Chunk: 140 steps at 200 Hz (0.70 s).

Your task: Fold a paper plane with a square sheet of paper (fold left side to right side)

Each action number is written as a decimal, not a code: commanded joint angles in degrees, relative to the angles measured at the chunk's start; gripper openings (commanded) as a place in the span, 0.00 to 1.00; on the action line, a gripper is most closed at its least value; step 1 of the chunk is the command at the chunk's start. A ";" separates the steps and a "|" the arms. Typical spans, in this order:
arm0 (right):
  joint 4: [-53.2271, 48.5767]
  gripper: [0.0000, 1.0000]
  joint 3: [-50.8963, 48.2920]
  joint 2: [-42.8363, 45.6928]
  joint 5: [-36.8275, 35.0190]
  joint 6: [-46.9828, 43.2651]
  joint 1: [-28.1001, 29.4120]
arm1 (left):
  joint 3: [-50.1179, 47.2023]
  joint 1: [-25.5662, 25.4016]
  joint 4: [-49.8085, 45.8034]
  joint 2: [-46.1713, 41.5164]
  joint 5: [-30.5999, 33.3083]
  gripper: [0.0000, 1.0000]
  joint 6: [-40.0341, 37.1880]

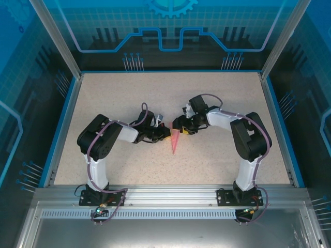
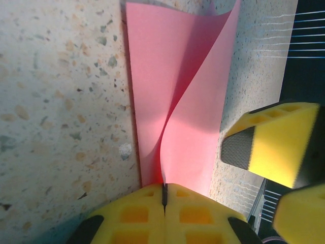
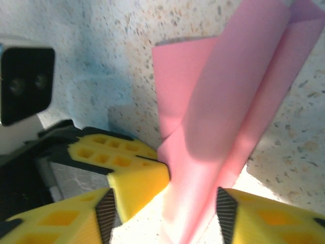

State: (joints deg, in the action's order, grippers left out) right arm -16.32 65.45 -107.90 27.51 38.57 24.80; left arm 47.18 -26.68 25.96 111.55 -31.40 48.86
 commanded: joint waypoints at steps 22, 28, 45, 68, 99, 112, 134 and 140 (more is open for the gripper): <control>4.27 0.38 0.10 0.25 2.24 1.17 0.38 | 0.00 -0.11 -2.24 2.36 2.26 0.00 -2.84; 3.92 0.37 0.78 -0.18 2.04 1.08 0.43 | 0.00 -0.13 -2.31 2.38 2.22 0.00 -2.90; 2.17 0.37 2.53 -1.66 1.03 0.40 0.82 | 0.02 -0.07 -2.54 2.40 2.47 0.00 -2.97; 0.68 0.37 3.71 -3.53 -0.24 -0.15 0.95 | 0.11 -0.13 -3.06 2.27 2.77 0.00 -3.07; 0.41 0.37 3.89 -4.93 -0.83 -0.49 0.97 | 0.54 -0.05 -4.70 2.10 3.55 0.00 -3.59; -0.15 0.37 4.01 -5.22 -1.44 -0.85 0.97 | 0.95 -0.12 -5.37 2.10 3.71 0.00 -3.73; -0.82 0.37 4.07 -5.31 -2.18 -1.39 1.00 | 1.01 -0.13 -5.69 2.10 4.02 0.00 -3.81; -0.98 0.37 4.07 -5.44 -2.21 -1.48 1.00 | 1.05 -0.13 -5.79 2.16 3.98 0.00 -3.85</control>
State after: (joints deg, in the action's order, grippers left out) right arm -14.92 68.01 -112.33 26.41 38.48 25.10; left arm 47.72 -26.68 24.60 111.55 -31.35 47.42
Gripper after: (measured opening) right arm 0.369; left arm 0.046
